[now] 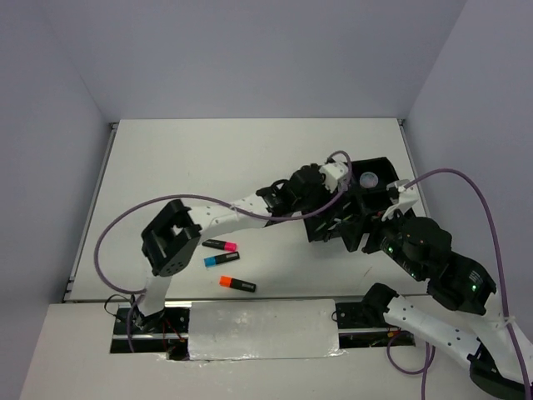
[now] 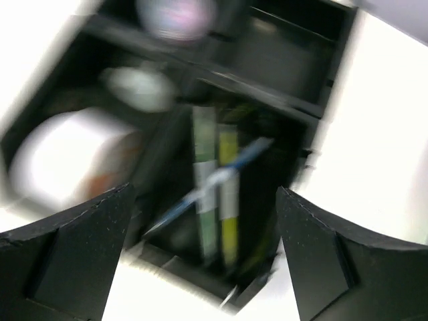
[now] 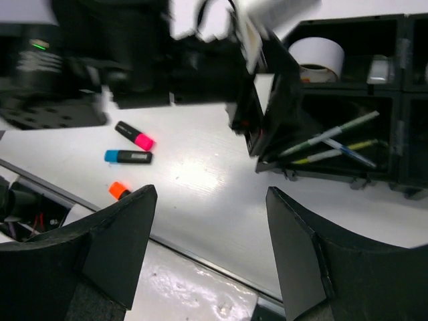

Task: Sort the stationery into containers
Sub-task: Place the pen in the storage box, then pick up the pen from the center of the board.

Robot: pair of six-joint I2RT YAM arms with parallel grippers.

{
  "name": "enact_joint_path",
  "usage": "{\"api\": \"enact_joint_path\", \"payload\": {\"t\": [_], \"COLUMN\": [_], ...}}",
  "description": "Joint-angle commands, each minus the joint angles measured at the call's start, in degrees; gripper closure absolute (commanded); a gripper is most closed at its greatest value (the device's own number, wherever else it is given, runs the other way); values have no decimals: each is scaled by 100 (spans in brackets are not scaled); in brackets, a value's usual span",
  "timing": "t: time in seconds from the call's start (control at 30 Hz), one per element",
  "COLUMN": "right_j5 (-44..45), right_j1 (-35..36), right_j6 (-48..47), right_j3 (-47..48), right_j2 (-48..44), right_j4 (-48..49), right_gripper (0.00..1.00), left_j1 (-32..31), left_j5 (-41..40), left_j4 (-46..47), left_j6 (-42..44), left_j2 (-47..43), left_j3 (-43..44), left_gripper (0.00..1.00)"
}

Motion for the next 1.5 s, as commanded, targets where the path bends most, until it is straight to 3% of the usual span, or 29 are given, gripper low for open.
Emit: {"api": "enact_joint_path", "payload": {"t": [0.0, 0.03, 0.07, 0.1, 0.13, 0.17, 0.23, 0.27, 0.37, 0.4, 0.53, 0.67, 0.7, 0.8, 1.07, 1.3, 1.4, 1.47], "right_j5": [-309, -737, -1045, -1362, -1974, -2241, -2602, -2622, -2114, -1912, -707, -802, -811, -855, -706, -820, -803, -759], "right_j1": [1, 1, 10, 1, 19, 19, 141, 212, 808, 975, 1688, 1899, 1917, 1926, 1917, 1672, 1610, 1584], "right_j6": [-176, -334, -440, -510, -624, -669, -826, -897, -1301, -1563, -1943, -2225, -2286, -2357, -2383, -2199, -2216, -2242], "right_j3": [-136, -241, -451, -540, -672, -716, -726, -647, 98, 353, 2073, 2754, 3007, 3430, 3950, 3441, 3160, 3011], "right_j2": [289, 395, 674, 877, 1114, 1638, 2247, 2955, 4162, 5010, 7054, 8128, 8452, 8876, 9772, 9783, 9686, 9598], "right_j4": [793, 995, 1502, 1759, 2249, 2480, 3155, 3272, 3353, 3309, 2783, 2851, 2799, 2606, 2368, 2526, 2579, 2605], "right_gripper": [26, 24, 23, 22, 20, 20, 17, 16, 15, 15, 21, 21, 22, 25, 39, 47, 58, 71], "left_j1": [267, 416, 818, 1057, 1590, 1856, 2540, 2744, 3308, 3379, 3607, 3625, 3625, 3625, 3625, 3625, 3625, 3625], "left_j5": [-2703, -3299, -3827, -4476, -4639, -4745, -4817, -4826, -4879, -4904, -5292, -5309, -5239, -4923, -4281, -4333, -4351, -4307], "left_j4": [-881, -1498, -2218, -3739, -4442, -5058, -6104, -6197, -6146, -6058, -5830, -5654, -5514, -5257, -4968, -4959, -4950, -4941], "left_j6": [-313, -638, -1694, -2331, -3486, -3967, -4646, -4640, -4448, -4307, -4044, -3868, -3458, -2901, -2540, -2574, -2592, -2557], "left_j2": [-1427, -1620, -1996, -2209, -2664, -2920, -3831, -4150, -5504, -5811, -7007, -7492, -7624, -7617, -7291, -7528, -7607, -7590], "left_j3": [60, 156, 226, 262, 175, 35, -673, -983, -2108, -2546, -3313, -3350, -3420, -3561, -3676, -3728, -3746, -3755], "left_gripper": [1, 1, 1, 1, 1, 1, 1, 1, 1, 1, 1, 1, 1, 1, 1, 1, 1, 1]}}
